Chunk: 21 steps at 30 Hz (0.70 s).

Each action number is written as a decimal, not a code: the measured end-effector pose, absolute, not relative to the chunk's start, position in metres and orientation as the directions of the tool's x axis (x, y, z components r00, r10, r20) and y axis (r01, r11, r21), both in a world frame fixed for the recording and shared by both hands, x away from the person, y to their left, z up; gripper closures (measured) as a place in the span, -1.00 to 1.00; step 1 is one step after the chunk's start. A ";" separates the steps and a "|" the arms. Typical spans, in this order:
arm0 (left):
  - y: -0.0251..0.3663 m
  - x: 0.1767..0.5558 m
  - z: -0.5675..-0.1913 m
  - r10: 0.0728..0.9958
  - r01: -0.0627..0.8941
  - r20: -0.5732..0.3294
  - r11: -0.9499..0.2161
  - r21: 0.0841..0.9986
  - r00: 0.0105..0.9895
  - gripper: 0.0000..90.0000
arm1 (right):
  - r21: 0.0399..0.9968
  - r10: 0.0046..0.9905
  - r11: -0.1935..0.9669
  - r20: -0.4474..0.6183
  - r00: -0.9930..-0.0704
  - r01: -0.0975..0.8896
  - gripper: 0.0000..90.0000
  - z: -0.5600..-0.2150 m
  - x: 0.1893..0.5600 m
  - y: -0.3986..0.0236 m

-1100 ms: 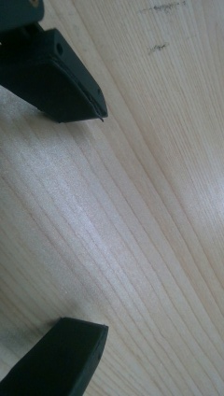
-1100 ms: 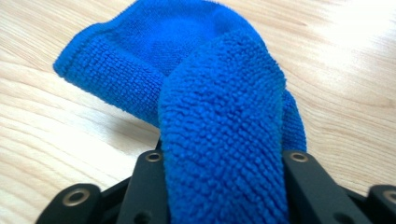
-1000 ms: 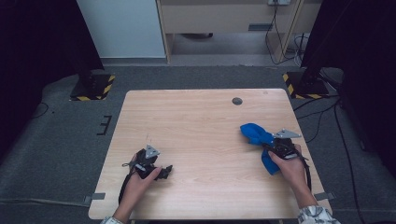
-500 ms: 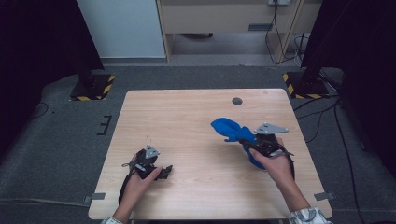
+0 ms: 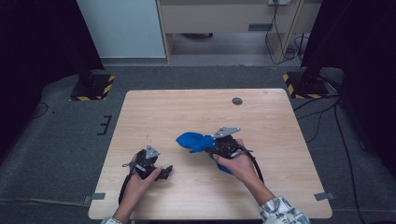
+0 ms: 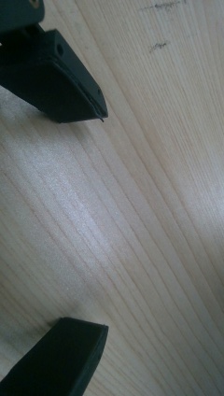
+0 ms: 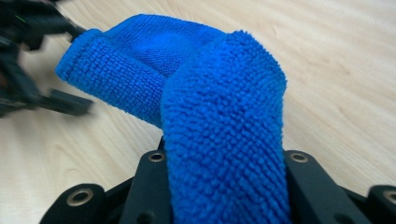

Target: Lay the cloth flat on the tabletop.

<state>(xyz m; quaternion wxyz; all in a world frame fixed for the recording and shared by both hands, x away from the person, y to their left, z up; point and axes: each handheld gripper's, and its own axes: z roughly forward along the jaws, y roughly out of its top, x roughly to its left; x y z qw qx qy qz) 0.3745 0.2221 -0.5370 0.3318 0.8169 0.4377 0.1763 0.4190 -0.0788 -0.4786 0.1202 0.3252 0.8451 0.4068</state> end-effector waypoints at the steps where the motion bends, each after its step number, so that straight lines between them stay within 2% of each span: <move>1: 0.222 0.375 -0.537 0.832 0.598 -0.002 -0.397 0.696 0.555 -1.00 | 0.762 0.654 0.458 0.061 -0.754 0.458 0.50 -0.482 0.421 -0.078; 6: 0.221 0.374 -0.537 0.832 0.598 -0.002 -0.397 0.696 0.555 -1.00 | 0.728 0.662 0.493 0.041 -0.748 0.476 0.49 -0.499 0.429 -0.071; 7: 0.220 0.374 -0.537 0.831 0.597 -0.002 -0.398 0.697 0.557 -1.00 | 0.710 0.659 0.514 0.032 -0.752 0.481 0.39 -0.507 0.430 -0.067; 8: 0.220 0.374 -0.537 0.830 0.596 -0.002 -0.400 0.696 0.558 -1.00 | 0.710 0.659 0.514 0.032 -0.752 0.481 0.39 -0.507 0.430 -0.067; 9: 0.220 0.374 -0.536 0.827 0.594 -0.001 -0.403 0.696 0.562 -1.00 | 0.703 0.646 0.522 0.043 -0.762 0.483 0.11 -0.513 0.430 -0.064; 10: 0.220 0.374 -0.536 0.827 0.594 -0.001 -0.403 0.696 0.562 -0.96 | 0.703 0.646 0.522 0.043 -0.762 0.483 0.11 -0.513 0.430 -0.064; 11: 0.220 0.373 -0.535 0.825 0.586 0.005 -0.406 0.701 0.566 -0.90 | 0.702 0.636 0.527 0.049 -0.770 0.480 -0.23 -0.514 0.429 -0.062; 13: 0.220 0.373 -0.532 0.824 0.577 0.008 -0.404 0.709 0.567 -0.88 | 0.708 0.628 0.525 0.052 -0.776 0.472 -0.49 -0.511 0.426 -0.062; 16: 0.221 0.372 -0.527 0.827 0.560 -0.001 -0.380 0.736 0.562 -0.85 | 0.734 0.635 0.509 0.032 -0.772 0.449 -0.68 -0.502 0.421 -0.065; 21: 0.221 0.370 -0.523 0.828 0.545 -0.004 -0.365 0.755 0.561 -0.84 | 0.757 0.633 0.477 0.057 -0.772 0.447 -0.79 -0.488 0.417 -0.073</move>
